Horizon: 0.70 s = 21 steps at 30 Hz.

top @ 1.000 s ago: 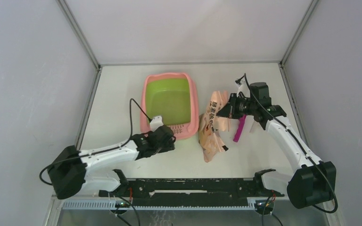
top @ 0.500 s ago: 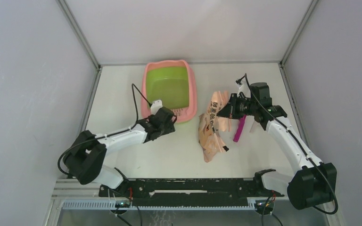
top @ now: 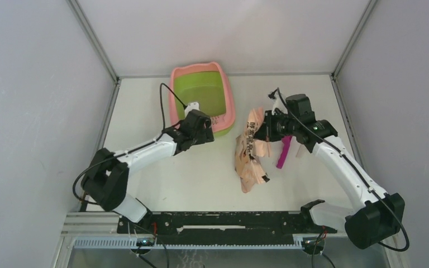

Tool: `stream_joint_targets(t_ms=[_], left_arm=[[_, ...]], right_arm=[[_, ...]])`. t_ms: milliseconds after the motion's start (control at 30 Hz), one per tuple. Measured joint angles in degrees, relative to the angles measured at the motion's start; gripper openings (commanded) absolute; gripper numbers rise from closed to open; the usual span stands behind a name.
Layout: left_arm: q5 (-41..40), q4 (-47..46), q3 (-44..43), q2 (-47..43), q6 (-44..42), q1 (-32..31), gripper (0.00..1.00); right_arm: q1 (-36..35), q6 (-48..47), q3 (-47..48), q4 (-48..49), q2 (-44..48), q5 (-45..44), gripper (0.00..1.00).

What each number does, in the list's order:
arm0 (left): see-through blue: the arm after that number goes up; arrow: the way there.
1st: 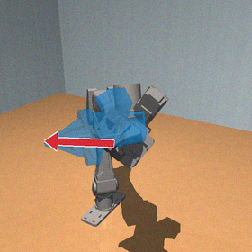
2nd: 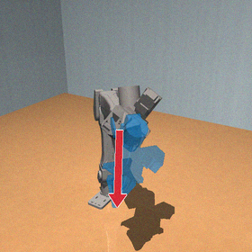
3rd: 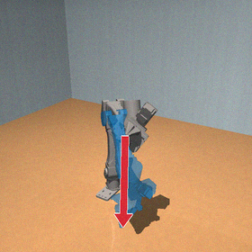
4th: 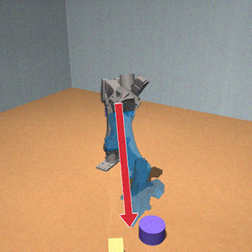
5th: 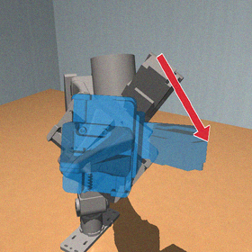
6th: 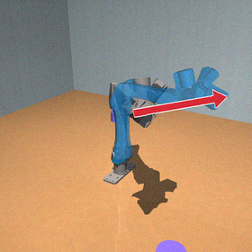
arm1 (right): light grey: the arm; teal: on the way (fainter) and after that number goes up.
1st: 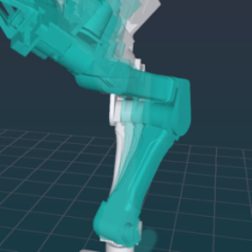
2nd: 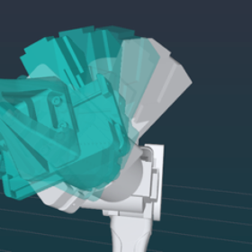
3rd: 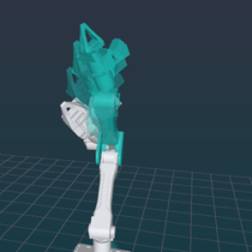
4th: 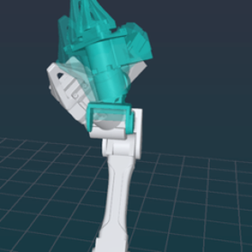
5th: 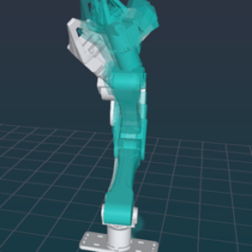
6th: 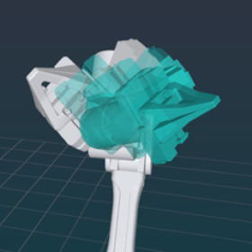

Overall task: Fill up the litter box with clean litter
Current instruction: Move the litter box to the center of the board.

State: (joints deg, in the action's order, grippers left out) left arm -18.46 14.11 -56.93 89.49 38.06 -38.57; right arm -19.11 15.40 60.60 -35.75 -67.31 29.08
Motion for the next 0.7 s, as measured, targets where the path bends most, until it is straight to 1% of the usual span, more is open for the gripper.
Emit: stream_joint_targets(t_ms=[100, 200, 300, 400, 567, 700], left_arm=[[2.4, 2.4, 0.2, -5.2, 0.1, 0.1, 0.75], [3.7, 4.1, 0.2, -13.1, 0.5, 0.1, 0.77], [3.7, 5.4, 0.2, -20.8, 0.5, 0.1, 0.79], [3.1, 7.1, 0.2, -26.5, 0.3, 0.1, 0.80], [1.1, 11.3, 0.4, -30.4, -0.6, 0.1, 0.80], [0.3, 14.4, 2.4, -33.4, -0.6, 0.1, 0.83]], right_arm=[[-5.1, -2.3, 3.9, -4.1, 0.0, -4.6, 0.00], [-9.9, -4.3, 8.0, -7.8, 0.0, -7.9, 0.00], [-14.3, -6.3, 11.3, -10.5, -0.1, -10.1, 0.00], [-18.9, -8.7, 14.9, -13.2, -1.4, -11.7, 0.00], [-24.9, -13.0, 20.4, -16.5, -5.7, -14.2, 0.00], [-30.8, -18.0, 25.0, -19.1, -9.9, -17.3, 0.00]])
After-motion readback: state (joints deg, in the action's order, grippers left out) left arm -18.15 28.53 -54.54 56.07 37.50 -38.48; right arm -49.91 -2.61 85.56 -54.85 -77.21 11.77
